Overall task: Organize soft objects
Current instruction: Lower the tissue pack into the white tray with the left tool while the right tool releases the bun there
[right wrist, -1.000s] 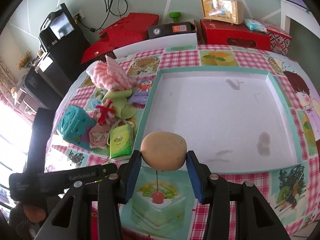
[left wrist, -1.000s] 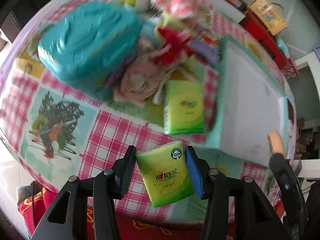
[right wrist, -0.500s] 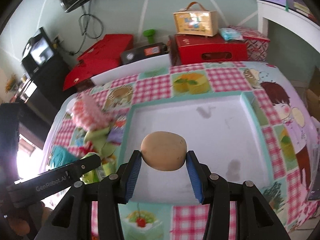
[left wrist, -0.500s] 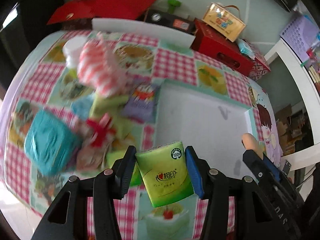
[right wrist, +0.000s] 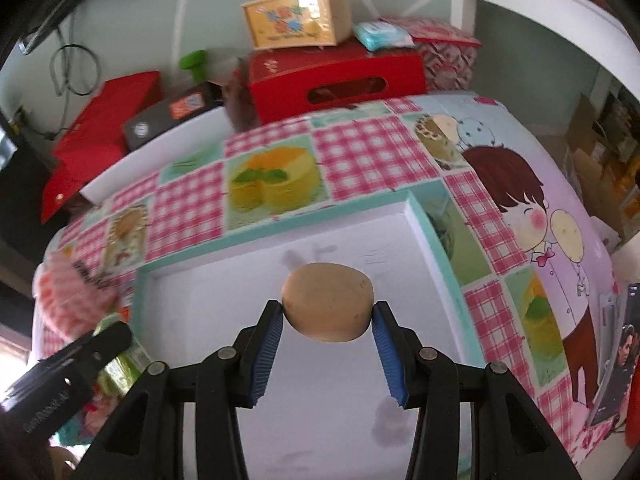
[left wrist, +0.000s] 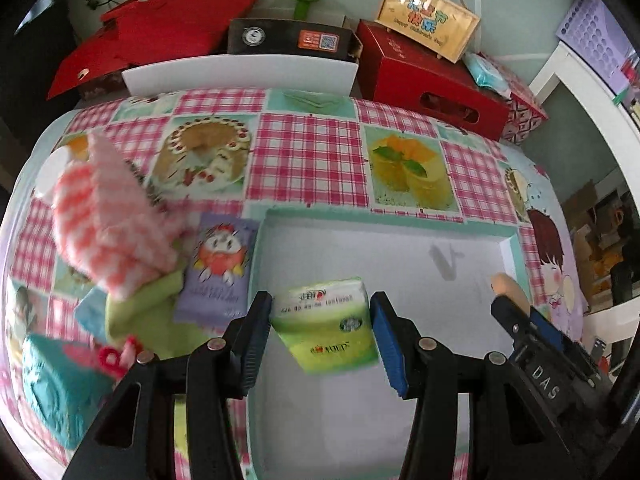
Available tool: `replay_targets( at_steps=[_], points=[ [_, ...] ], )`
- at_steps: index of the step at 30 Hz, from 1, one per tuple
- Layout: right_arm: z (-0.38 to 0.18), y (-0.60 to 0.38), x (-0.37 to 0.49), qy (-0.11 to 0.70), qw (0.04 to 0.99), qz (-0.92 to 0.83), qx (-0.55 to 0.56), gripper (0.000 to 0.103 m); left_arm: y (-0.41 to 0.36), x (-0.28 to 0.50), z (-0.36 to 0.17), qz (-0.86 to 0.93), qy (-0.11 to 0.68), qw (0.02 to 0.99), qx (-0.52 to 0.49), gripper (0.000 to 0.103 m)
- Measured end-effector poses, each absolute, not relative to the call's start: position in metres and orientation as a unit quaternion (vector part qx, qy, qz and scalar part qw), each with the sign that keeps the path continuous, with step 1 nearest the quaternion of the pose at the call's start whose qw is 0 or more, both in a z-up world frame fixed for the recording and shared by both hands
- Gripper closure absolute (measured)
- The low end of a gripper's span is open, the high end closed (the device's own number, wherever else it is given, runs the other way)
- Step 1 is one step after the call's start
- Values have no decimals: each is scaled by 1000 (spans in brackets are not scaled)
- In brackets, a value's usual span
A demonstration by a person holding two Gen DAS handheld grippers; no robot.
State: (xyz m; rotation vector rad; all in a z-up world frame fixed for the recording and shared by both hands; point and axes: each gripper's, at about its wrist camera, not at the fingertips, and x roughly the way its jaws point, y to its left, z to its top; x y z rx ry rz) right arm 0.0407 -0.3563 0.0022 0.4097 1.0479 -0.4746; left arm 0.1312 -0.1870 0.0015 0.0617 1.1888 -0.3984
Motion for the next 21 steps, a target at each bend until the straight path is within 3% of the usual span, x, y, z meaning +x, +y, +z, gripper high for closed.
replay_targets(
  at_steps=[13,17,21],
  points=[
    [-5,-374,38,494,812,-245,190,53,-201,137,-6,-181,545,818,30,50],
    [0,-374,37,490,814,-252,182,40,-199,132,-8,-176,543,821,30,44],
    [3,-374,37,488,816,-254,178,36,-195,127,-9,-181,540,822,22,42]
  ],
)
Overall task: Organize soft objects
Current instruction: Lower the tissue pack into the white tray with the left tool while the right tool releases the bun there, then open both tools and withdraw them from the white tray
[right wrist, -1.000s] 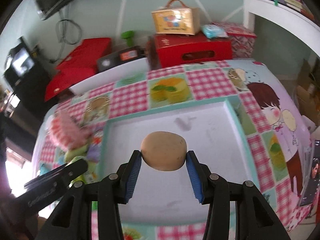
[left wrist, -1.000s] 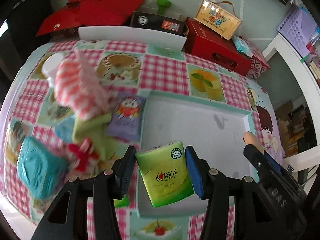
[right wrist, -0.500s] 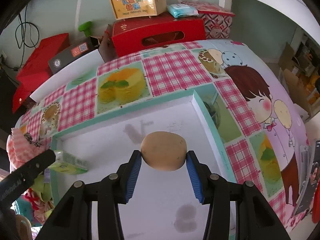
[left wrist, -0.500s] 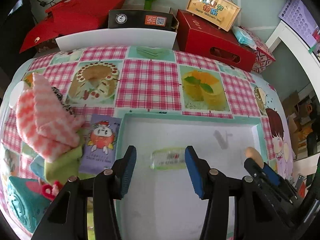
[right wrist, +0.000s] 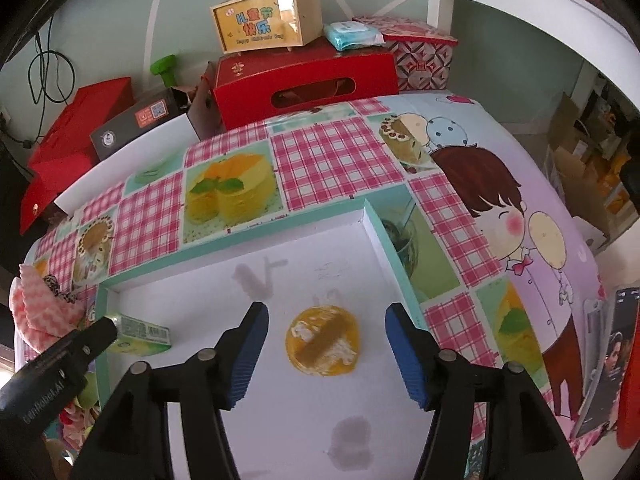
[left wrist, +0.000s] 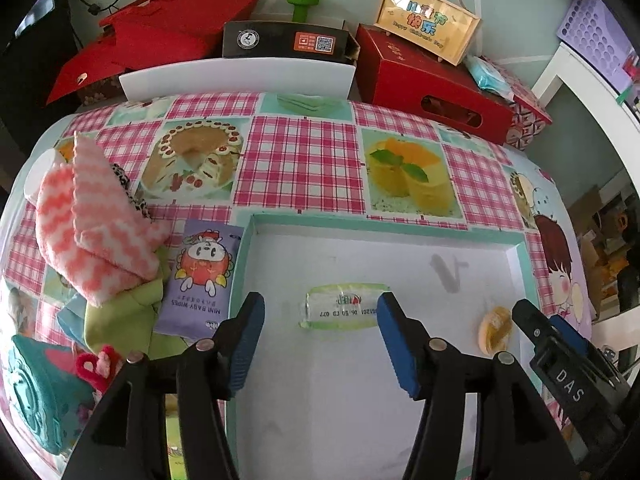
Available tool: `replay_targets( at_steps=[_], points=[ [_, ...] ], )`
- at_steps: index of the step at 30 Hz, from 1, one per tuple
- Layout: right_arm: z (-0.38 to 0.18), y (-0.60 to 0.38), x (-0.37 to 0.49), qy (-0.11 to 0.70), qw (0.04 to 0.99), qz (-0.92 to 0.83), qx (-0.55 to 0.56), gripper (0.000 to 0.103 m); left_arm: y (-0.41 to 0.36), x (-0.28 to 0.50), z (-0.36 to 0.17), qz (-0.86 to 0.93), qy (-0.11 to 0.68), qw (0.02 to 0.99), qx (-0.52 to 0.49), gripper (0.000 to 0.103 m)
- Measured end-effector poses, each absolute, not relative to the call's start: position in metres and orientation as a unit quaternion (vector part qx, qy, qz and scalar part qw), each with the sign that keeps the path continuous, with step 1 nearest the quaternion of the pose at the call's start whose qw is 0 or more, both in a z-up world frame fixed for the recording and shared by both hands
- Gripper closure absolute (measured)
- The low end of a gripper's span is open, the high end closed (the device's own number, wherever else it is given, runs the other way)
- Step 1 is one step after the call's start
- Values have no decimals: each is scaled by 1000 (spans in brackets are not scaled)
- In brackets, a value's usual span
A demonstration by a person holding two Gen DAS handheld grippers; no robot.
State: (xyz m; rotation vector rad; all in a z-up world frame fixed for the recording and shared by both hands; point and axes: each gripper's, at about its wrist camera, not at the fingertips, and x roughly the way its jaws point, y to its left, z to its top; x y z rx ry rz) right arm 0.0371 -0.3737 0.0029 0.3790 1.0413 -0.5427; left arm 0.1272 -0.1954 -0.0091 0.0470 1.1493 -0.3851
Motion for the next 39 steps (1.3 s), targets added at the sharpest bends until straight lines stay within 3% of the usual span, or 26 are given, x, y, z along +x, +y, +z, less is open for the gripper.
replay_targets(
  at_steps=[8,12,16,18,19,39],
  points=[
    [5,-373,36,489,814,-262,171,27,-187,123,-13,-192,544,817,2,40],
    [4,-368,39,495,814,-262,156,19,-181,123,-17,-187,543,819,-3,23],
    [5,-362,42,498,815,-262,136,14,-171,127,-18,-168,536,827,-7,17],
    [6,-359,42,496,818,-262,128,0,-165,130,-19,-163,534,829,-19,5],
    [7,-358,42,493,819,-265,125,0,-162,131,-19,-160,532,831,-22,4],
    [5,-358,42,505,810,-267,130,0,-155,132,-17,-162,541,825,-22,4]
  ],
)
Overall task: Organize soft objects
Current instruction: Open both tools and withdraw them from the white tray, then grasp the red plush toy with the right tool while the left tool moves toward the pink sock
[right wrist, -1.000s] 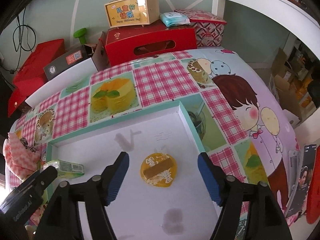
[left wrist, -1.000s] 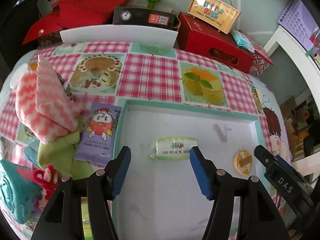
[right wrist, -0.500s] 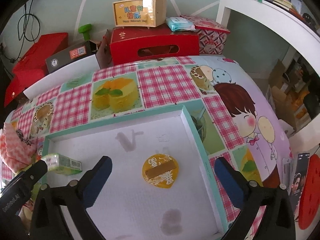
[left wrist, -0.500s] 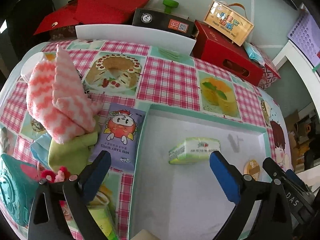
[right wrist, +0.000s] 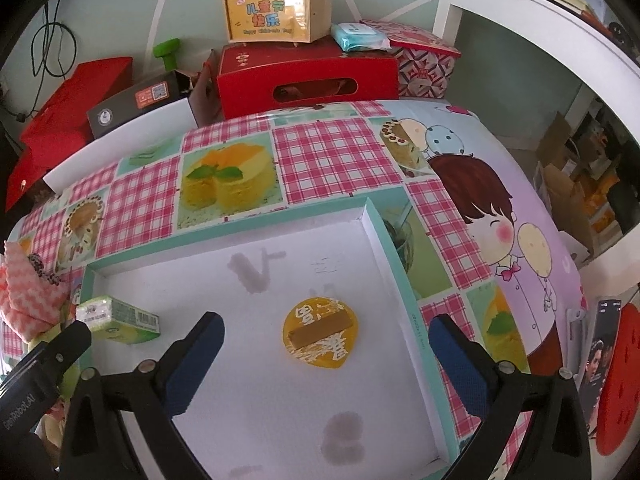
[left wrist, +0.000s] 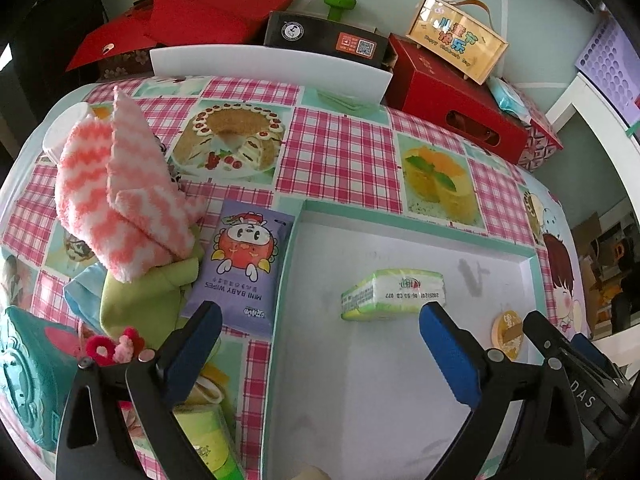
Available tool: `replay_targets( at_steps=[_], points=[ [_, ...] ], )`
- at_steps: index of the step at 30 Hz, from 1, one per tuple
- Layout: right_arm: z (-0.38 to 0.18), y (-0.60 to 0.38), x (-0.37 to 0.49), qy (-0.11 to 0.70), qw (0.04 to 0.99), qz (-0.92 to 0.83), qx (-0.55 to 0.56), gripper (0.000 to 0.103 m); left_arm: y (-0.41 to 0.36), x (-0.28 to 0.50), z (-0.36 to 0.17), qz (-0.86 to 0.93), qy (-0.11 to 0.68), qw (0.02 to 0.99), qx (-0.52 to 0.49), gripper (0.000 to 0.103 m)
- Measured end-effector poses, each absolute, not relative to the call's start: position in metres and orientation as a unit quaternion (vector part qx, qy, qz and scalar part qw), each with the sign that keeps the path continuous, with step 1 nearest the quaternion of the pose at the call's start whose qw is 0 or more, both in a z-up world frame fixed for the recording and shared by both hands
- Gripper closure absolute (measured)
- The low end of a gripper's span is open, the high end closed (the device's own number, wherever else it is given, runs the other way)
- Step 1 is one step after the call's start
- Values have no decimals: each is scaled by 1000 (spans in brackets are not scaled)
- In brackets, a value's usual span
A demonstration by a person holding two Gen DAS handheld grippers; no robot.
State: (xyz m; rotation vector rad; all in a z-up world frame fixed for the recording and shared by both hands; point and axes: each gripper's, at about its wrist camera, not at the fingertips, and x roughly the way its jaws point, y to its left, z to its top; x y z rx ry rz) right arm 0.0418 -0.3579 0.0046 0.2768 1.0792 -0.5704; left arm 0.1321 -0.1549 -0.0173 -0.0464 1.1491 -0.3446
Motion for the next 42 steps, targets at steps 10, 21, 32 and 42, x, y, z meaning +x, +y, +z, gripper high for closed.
replay_targets(
  at_steps=[10,21,32,42],
  points=[
    [25,-327,50,484,837,-220,129,0,-135,133,-7,-156,558,815,-28,4],
    [20,-290,62,495,844,-178,107,0,-90,140,20,-122,530,836,-63,4],
    [20,-261,71,491,854,-141,102,0,-10,143,53,-29,480,872,-92,4],
    [17,-221,86,481,867,-81,104,0,83,147,45,81,480,864,-131,4]
  ],
)
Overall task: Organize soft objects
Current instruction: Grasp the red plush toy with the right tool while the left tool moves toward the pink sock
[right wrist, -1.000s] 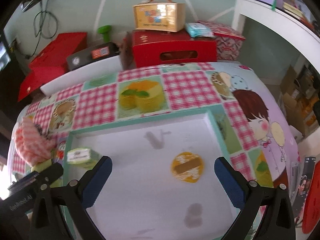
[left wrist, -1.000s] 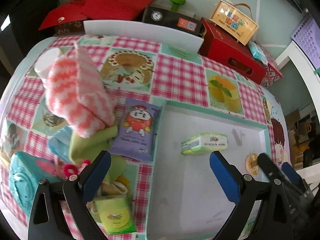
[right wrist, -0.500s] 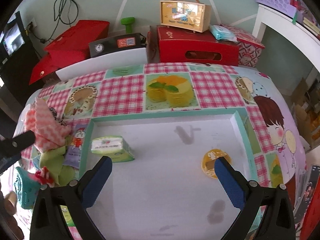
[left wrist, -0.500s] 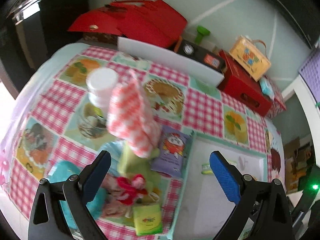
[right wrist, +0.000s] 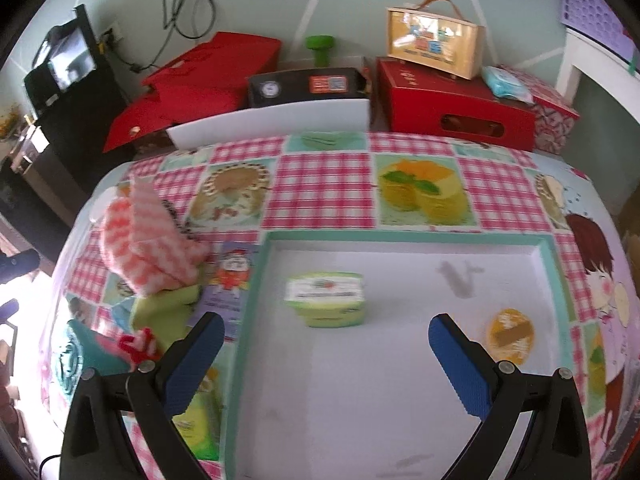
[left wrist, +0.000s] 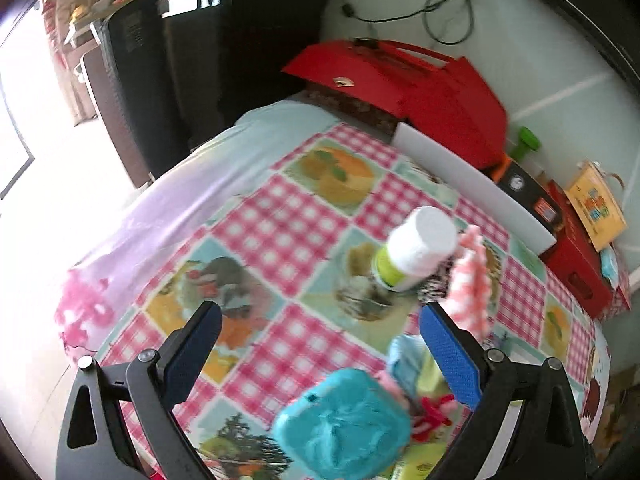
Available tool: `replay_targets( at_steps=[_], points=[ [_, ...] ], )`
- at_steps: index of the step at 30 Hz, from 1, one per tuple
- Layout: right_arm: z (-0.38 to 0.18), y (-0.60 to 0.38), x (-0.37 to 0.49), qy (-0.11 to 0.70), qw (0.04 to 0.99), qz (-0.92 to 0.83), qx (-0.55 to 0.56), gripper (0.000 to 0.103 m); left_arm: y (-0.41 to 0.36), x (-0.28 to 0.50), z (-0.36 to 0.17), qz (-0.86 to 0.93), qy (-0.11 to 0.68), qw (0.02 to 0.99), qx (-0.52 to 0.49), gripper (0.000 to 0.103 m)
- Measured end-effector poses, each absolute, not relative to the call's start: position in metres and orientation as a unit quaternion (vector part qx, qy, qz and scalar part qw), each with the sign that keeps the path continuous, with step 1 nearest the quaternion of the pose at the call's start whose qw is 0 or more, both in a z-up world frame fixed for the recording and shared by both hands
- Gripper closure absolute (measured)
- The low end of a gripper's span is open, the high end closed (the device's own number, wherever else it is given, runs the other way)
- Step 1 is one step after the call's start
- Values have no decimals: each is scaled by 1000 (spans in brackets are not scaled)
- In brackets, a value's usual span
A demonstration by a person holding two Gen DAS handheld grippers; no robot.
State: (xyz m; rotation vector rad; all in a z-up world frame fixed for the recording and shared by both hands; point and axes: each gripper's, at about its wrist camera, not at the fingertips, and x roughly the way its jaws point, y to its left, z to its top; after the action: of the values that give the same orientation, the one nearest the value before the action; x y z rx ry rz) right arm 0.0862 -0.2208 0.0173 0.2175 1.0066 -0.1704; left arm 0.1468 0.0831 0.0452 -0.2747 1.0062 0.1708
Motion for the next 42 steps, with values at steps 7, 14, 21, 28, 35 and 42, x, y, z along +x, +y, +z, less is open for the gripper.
replay_targets(
  at_steps=[7,14,21,28,35,42],
  points=[
    [13,-189,98,482,868,-26,113,0,85,151,31,60,503,851,-138,4],
    [1,-158,99,503,859,17,91,0,67,159,10,30,537,835,-113,4],
    [-5,-129,94,512,854,66,66,6,62,164,-6,23,559,821,-113,4],
    [-10,-108,90,514,852,93,39,21,62,166,-13,21,568,815,-114,4],
    [-14,-104,93,513,851,107,47,37,61,167,-15,22,571,813,-115,4],
    [-21,-96,100,516,847,121,48,49,60,168,-17,19,573,811,-111,4]
  ],
)
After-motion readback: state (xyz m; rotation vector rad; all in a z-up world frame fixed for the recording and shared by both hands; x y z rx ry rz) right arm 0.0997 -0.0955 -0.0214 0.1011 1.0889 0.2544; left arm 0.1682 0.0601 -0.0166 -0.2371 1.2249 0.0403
